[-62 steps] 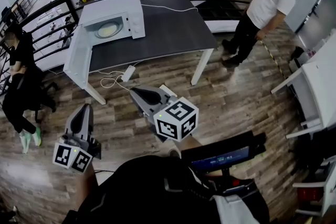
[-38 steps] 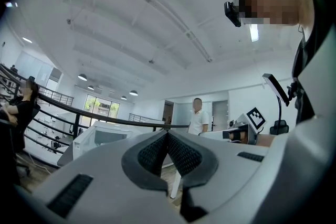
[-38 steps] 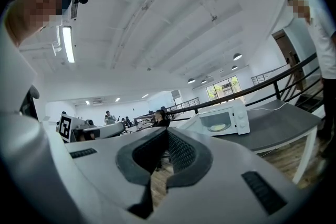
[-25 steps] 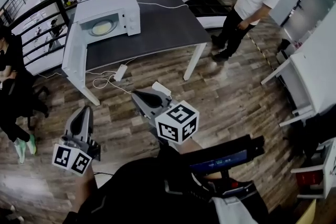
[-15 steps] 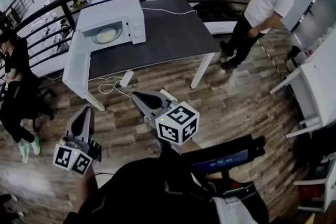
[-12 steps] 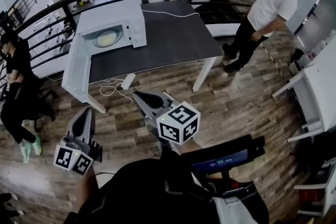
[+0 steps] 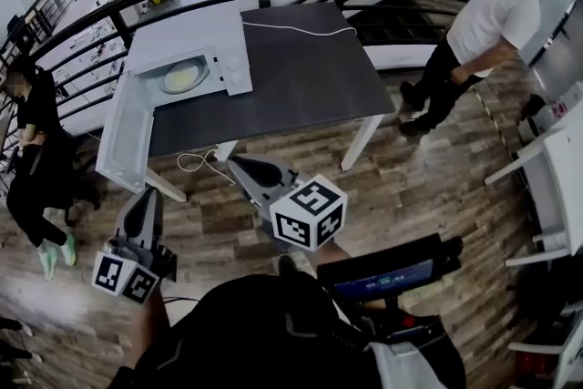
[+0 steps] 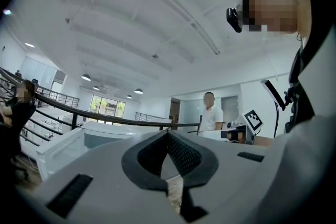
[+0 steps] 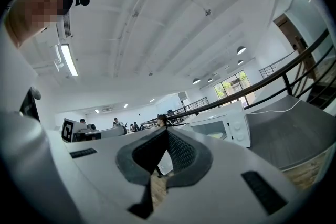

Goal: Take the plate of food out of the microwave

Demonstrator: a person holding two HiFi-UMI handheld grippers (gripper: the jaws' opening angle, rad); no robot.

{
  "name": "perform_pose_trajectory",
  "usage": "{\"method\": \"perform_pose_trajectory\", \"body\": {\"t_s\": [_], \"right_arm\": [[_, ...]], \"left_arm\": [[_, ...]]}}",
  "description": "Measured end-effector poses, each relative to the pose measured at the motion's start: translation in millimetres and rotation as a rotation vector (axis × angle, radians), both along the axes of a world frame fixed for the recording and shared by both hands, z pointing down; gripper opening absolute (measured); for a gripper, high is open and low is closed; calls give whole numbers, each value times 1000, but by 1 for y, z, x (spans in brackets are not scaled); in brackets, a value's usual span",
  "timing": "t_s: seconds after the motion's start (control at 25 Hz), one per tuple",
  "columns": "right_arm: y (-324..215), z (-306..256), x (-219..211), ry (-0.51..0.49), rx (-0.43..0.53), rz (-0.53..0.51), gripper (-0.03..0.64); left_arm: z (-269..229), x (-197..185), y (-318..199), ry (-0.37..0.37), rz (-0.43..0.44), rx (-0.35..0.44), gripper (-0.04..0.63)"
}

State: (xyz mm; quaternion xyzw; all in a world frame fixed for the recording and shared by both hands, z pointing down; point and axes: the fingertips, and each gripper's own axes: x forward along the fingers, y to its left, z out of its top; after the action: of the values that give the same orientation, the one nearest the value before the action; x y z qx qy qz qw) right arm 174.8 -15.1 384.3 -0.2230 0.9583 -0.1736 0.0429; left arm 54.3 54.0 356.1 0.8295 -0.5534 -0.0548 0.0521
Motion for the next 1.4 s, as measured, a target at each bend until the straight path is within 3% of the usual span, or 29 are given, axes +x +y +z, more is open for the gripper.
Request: {"method": "perform_pose_trajectory", "body": {"t_s": [0.24,0.6,1.08,1.4], "right_arm": [[-26,-2,9,-13,38,-63,0],[-62,17,-15,-13,-14,-73,0],[-118,-5,-108,3,-14,-33,0],[-141,-21,-191,12,-2,28,0]], "left_arm": [[5,16,-29,-48,-24,-2,5],[13,-9,-62,-58,-50,-22,5],[0,-100,-111,-26,-37,-13,5],[-2,-190,-135,-12,-18,-6,5]]}}
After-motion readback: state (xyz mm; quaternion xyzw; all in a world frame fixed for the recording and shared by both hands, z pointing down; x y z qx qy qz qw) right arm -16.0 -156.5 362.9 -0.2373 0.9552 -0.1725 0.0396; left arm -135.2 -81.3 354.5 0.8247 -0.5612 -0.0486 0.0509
